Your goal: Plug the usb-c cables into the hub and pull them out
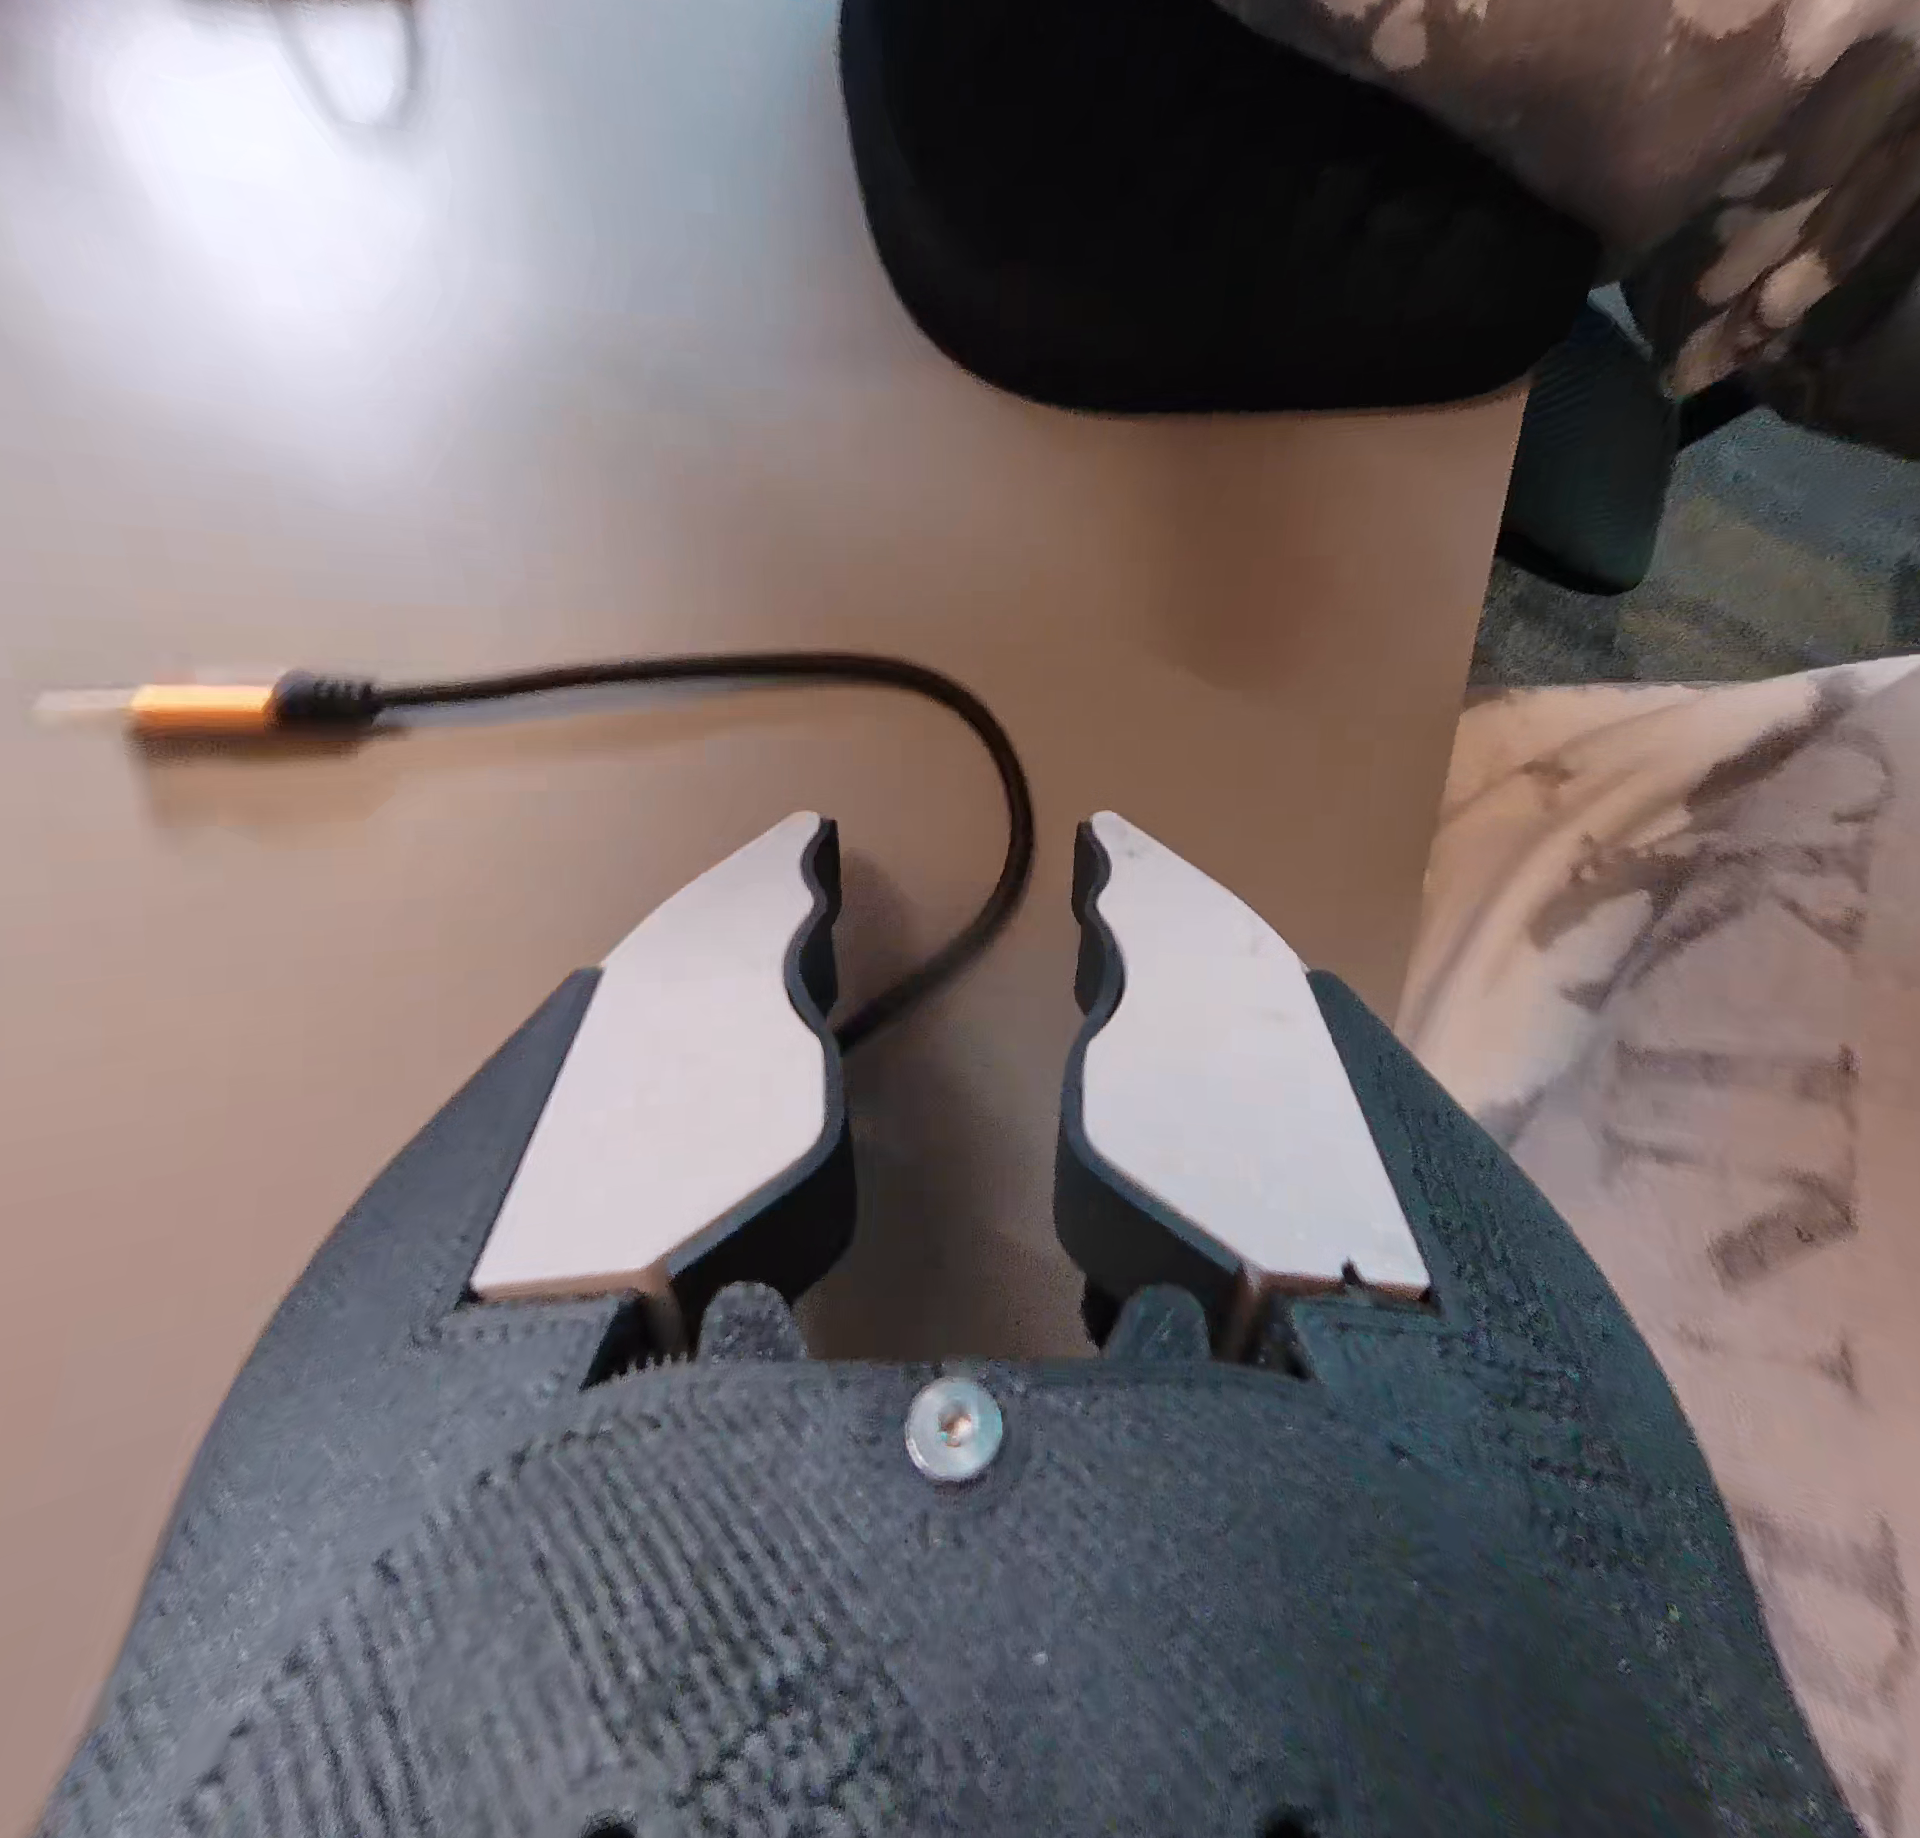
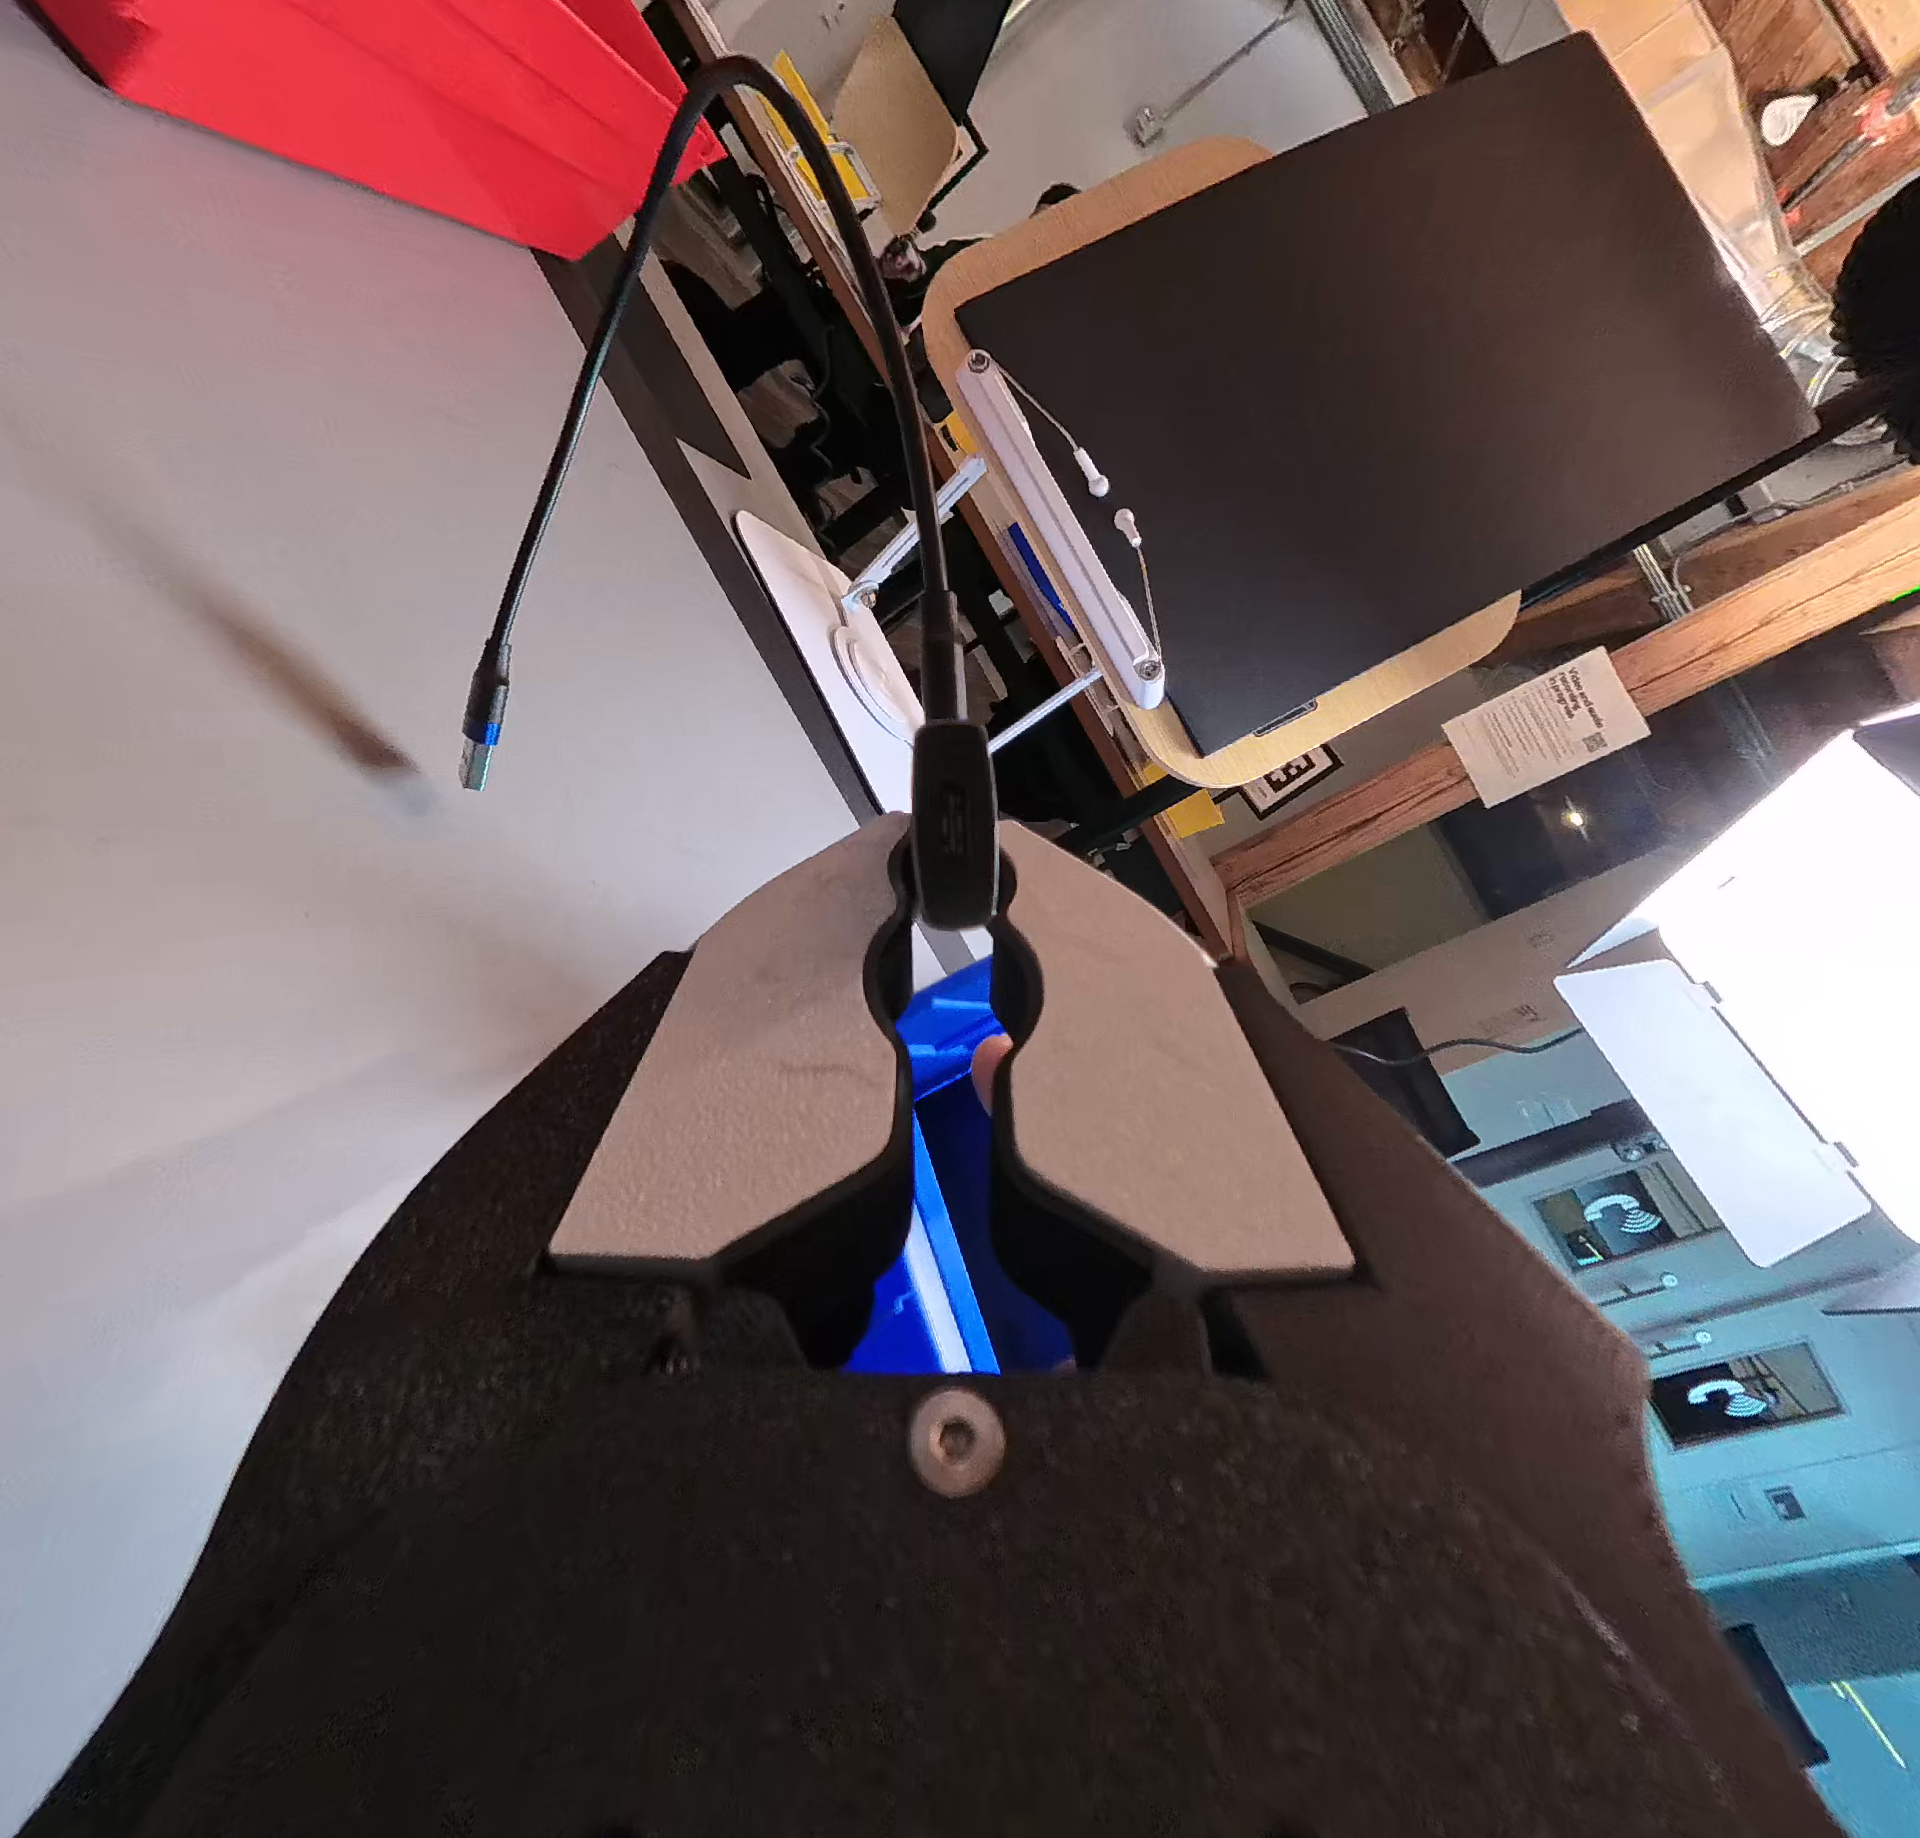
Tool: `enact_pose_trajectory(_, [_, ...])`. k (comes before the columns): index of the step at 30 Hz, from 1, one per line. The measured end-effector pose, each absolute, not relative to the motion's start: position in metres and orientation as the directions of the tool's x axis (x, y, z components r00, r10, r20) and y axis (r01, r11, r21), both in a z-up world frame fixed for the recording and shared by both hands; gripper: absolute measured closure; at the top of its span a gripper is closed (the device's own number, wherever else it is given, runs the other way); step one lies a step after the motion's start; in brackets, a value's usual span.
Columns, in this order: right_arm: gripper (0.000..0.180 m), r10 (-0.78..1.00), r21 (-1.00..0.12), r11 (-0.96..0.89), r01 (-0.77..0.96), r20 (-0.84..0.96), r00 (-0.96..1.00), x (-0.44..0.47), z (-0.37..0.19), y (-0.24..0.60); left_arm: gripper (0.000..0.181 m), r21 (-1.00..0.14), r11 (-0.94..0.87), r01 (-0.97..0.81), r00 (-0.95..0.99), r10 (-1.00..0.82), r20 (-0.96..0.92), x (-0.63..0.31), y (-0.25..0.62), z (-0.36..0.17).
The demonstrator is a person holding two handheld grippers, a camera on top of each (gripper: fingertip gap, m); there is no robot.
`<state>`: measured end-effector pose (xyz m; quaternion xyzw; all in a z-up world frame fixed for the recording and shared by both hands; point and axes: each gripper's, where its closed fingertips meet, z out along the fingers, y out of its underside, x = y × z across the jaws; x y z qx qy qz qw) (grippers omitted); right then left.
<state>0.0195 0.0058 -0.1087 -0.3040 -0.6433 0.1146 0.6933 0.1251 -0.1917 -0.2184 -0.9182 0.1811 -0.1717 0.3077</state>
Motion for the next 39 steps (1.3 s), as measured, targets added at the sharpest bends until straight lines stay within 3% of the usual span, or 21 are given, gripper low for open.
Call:
enact_pose_trajectory(1, [0.170,0.555,-0.575,0.785,0.233,0.818,0.149,0.020,-0.108,0.007,0.137,-0.613,-0.744,-0.267,0.871,-0.458,0.177,0.130,-0.187,-0.223])
enact_pose_trajectory(4, [0.170,0.565,-0.586,0.776,0.235,0.811,0.154,0.021,-0.108,0.010,0.143,-0.579,-0.716,-0.391,0.847,-0.526,0.079,0.140,-0.179,-0.232])
enact_pose_trajectory(7, [0.170,0.564,-0.584,0.775,0.243,0.812,0.150,0.021,-0.110,0.013,0.172,-0.533,-0.639,-0.555,0.756,-0.654,-0.003,0.138,-0.185,-0.233])
enact_pose_trajectory(9, [0.170,0.566,-0.584,0.773,0.249,0.811,0.147,0.021,-0.111,0.015,0.174,-0.486,-0.550,-0.679,0.642,-0.766,-0.029,0.129,-0.197,-0.234])
enact_pose_trajectory(13, [0.170,0.567,-0.583,0.771,0.255,0.811,0.143,0.021,-0.113,0.016,0.177,-0.267,-0.202,-0.942,0.251,-0.954,-0.163,0.067,-0.234,-0.233])
enact_pose_trajectory(16, [0.170,0.564,-0.579,0.772,0.262,0.814,0.137,0.021,-0.115,0.016,0.175,-0.114,-0.312,-0.943,0.329,-0.926,-0.187,-0.001,-0.238,-0.225])
enact_pose_trajectory(18, [0.170,0.566,-0.580,0.771,0.264,0.814,0.134,0.021,-0.116,0.016,0.165,-0.175,-0.473,-0.863,0.502,-0.842,-0.197,-0.032,-0.229,-0.216])
enact_pose_trajectory(20, [0.170,0.571,-0.584,0.767,0.267,0.810,0.131,0.020,-0.117,0.016,0.159,-0.353,-0.612,-0.708,0.692,-0.700,-0.175,-0.042,-0.208,-0.207])
enact_pose_trajectory(23, [0.170,0.577,-0.590,0.761,0.271,0.806,0.132,0.020,-0.119,0.017,0.154,-0.564,-0.664,-0.492,0.841,-0.529,-0.111,-0.045,-0.177,-0.202])
enact_pose_trajectory(25, [0.170,0.580,-0.593,0.758,0.272,0.803,0.135,0.021,-0.119,0.018,0.150,-0.628,-0.653,-0.423,0.866,-0.496,-0.068,-0.040,-0.160,-0.206])
enact_pose_trajectory(32, [0.170,0.538,-0.547,0.796,0.261,0.835,0.111,0.022,-0.121,0.013,0.150,-0.557,-0.592,-0.583,0.752,-0.653,-0.094,-0.028,-0.115,-0.232])
enact_pose_trajectory(39, [0.171,0.498,-0.502,0.826,0.257,0.863,0.084,0.024,-0.126,0.013,0.170,-0.565,-0.587,-0.580,0.699,-0.715,0.026,-0.011,-0.109,-0.235])
